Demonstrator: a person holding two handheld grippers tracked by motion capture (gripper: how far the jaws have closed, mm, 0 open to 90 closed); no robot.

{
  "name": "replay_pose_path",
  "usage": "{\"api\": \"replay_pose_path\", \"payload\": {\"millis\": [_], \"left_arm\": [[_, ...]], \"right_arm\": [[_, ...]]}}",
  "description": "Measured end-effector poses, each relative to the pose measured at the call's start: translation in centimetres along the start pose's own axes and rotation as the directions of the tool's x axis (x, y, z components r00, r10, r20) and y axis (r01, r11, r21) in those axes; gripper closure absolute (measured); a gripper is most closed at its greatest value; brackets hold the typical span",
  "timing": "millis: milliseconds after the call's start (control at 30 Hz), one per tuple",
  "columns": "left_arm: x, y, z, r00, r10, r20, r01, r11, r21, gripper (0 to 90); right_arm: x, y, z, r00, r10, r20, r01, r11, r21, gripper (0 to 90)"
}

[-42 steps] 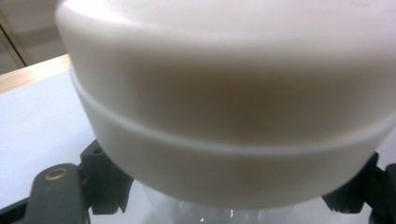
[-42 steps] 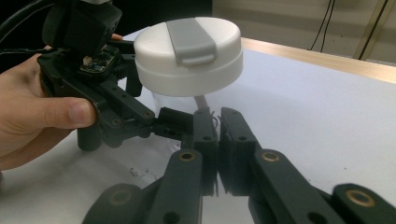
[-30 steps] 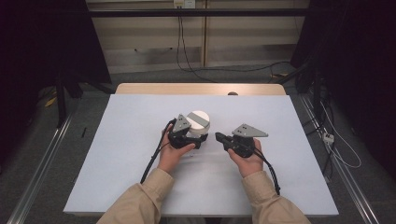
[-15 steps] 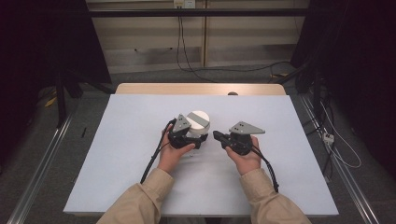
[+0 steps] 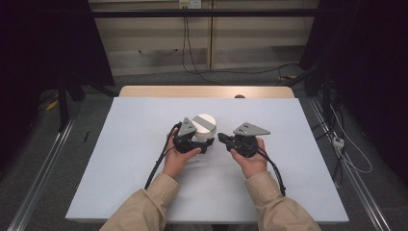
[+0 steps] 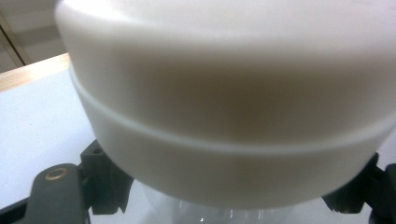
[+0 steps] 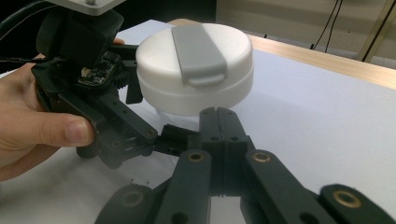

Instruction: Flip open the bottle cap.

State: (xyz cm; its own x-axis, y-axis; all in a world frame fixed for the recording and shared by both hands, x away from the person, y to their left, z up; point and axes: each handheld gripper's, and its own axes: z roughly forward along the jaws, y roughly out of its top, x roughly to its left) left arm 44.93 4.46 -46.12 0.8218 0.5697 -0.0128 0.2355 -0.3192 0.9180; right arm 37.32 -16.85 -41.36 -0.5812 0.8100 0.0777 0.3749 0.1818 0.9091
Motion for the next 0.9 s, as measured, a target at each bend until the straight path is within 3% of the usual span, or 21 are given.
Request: {"api": "replay_pose_path", "payload": {"millis": [433, 900], "left_arm": [[0.0, 0.0, 0.0, 1.0000, 0.001, -0.002, -0.001, 1.0000, -0.001, 18.7], [0.0, 0.0, 0.0, 1.0000, 0.008, -0.002, -0.008, 1.0000, 0.004, 18.7]], "right_arm": [[0.0, 0.7, 0.9, 0.9999, -0.010, 0.002, 0.010, 1.000, 0.014, 90.0], [0.2, 2.1, 0.7, 0.9998, -0.020, -0.004, 0.020, 1.000, -0.016, 90.0]]}}
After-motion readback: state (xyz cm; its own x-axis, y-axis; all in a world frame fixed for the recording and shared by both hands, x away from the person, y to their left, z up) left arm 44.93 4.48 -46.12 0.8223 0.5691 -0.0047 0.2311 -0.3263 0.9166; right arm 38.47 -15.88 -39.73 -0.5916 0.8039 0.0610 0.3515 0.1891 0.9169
